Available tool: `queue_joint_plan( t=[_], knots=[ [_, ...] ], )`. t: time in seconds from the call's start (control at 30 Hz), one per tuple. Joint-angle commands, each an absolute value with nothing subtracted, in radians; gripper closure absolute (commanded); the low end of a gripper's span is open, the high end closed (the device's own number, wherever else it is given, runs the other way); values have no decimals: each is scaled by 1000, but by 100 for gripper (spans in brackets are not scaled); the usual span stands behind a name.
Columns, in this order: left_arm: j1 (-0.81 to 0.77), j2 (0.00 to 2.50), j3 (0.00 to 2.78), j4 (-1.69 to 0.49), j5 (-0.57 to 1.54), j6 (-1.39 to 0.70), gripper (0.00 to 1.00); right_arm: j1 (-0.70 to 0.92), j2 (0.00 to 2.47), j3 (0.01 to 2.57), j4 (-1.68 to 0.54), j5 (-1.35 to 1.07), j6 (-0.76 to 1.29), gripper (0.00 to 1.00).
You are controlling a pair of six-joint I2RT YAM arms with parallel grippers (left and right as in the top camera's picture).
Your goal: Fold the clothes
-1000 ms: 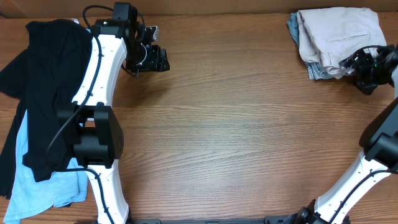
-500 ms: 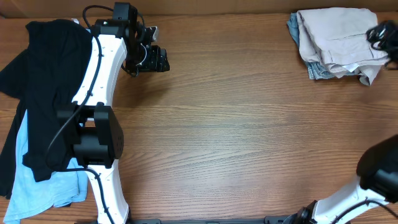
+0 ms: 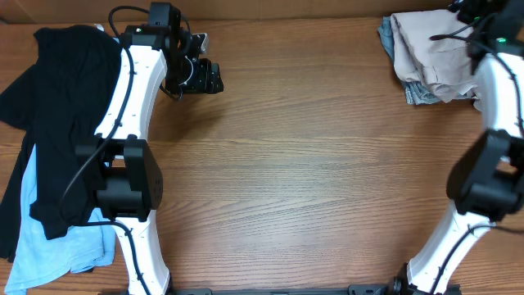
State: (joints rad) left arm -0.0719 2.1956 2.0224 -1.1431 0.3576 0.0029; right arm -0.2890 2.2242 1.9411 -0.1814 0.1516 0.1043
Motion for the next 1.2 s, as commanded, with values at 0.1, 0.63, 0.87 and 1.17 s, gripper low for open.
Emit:
queue_joint_plan(
  t=[0.1,0.63,0.87,1.17],
  knots=[
    [-73,2190,2038,-1149,323,0,28,-297,2406,1943,-168,234,105,0],
    [-73,2190,2038,-1144,295,0,0,-295,2332,1946,-288,224,104,0],
    [-73,2190,2038,-1143,294,1,0,-294,1970,1946,-458,223,187,0],
    [-73,2190,2038,-1143,249,0,0,-281,1500,1946,-690,20,187,0]
  ],
)
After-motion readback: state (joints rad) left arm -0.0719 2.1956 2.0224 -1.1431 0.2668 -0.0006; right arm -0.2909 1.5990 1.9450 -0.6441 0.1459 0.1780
